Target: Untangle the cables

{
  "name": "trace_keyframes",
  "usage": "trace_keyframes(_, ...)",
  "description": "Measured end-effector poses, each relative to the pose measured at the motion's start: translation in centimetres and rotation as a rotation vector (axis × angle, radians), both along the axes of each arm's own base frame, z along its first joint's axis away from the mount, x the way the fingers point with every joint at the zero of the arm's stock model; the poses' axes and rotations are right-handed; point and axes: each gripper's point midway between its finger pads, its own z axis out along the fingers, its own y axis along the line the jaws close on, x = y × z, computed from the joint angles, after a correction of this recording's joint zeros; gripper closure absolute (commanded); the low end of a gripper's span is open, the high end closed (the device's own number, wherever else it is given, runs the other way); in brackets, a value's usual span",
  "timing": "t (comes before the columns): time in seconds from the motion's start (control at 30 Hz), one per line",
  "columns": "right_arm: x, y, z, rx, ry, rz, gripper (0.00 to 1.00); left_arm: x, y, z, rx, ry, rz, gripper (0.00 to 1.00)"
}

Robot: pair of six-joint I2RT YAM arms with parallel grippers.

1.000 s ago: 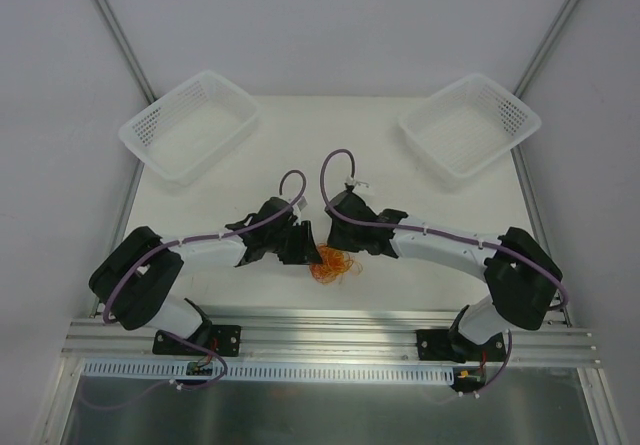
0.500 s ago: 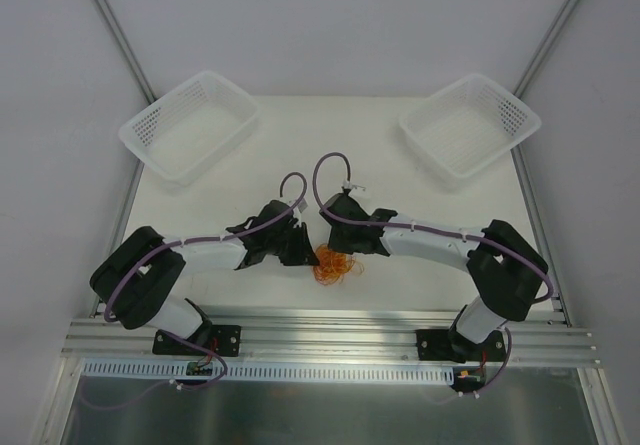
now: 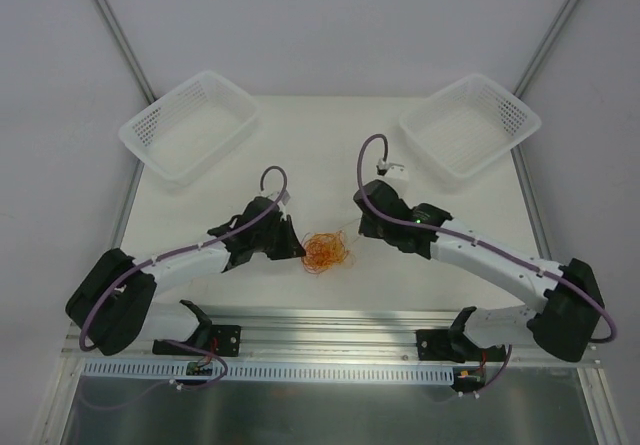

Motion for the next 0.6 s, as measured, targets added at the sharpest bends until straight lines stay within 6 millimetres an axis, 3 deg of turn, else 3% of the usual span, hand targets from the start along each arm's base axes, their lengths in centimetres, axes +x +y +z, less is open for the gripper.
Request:
trace_keyframes(0.2,1.1,-6.0,5.3,0.002,-0.122,-0.065,0.99,2.3,4.0,2.7,-0.013,-0.051,0.131,1.0)
trace_keyframes(0.37,1.1,-10.5,8.2,-0.002,-0.191,-0.12,0.99,3.3,7.0,4.9,-0.007,-0.103,0.221,1.0)
trace_keyframes(0.5,0.7,-13.4,10.0,-0.02,-0.221,-0.148,0.99,3.7,9.5,5.6,0.029,-0.112,0.296,1.0)
trace_keyframes(0.6,0.4,-14.9,12.5,-0.038,-0.26,-0.15,0.99,4.0,11.6,5.6,0.073,-0.107,0.363,1.0)
